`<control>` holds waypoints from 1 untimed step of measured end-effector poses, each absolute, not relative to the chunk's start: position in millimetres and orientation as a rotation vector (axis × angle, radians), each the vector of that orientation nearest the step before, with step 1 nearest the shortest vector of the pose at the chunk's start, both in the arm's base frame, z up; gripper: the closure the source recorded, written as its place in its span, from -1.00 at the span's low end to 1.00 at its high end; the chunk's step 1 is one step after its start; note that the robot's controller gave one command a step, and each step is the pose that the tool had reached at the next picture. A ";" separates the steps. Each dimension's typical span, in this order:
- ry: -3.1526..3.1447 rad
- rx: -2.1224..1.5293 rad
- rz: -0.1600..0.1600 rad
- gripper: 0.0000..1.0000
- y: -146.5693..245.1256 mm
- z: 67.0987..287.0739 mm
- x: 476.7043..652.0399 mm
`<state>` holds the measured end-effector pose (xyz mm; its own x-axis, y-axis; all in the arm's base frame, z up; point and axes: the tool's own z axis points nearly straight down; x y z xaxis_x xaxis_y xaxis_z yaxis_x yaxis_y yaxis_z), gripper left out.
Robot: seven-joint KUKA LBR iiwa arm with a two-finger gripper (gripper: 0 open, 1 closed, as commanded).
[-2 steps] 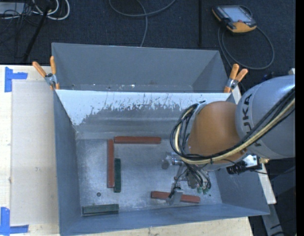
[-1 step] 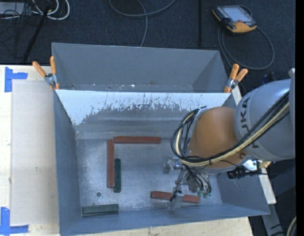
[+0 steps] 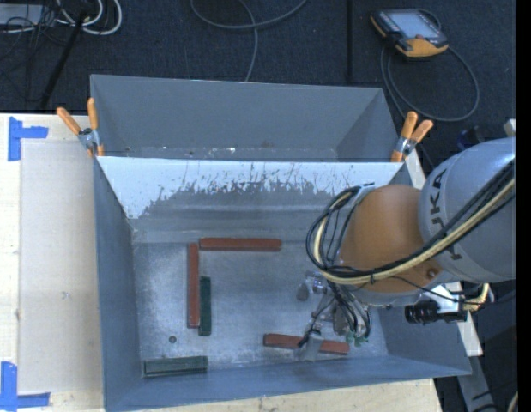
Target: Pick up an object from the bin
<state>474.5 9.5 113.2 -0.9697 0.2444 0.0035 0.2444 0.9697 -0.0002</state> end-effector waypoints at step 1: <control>-3.145 -0.172 -0.002 -1.00 -0.5 68.9 475.6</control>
Offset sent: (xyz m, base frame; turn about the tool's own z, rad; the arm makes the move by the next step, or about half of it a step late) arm -0.0001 -0.0030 -0.0432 0.1236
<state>475.6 -0.5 68.9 -0.9940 0.1090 -0.0083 0.1089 0.9940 0.0016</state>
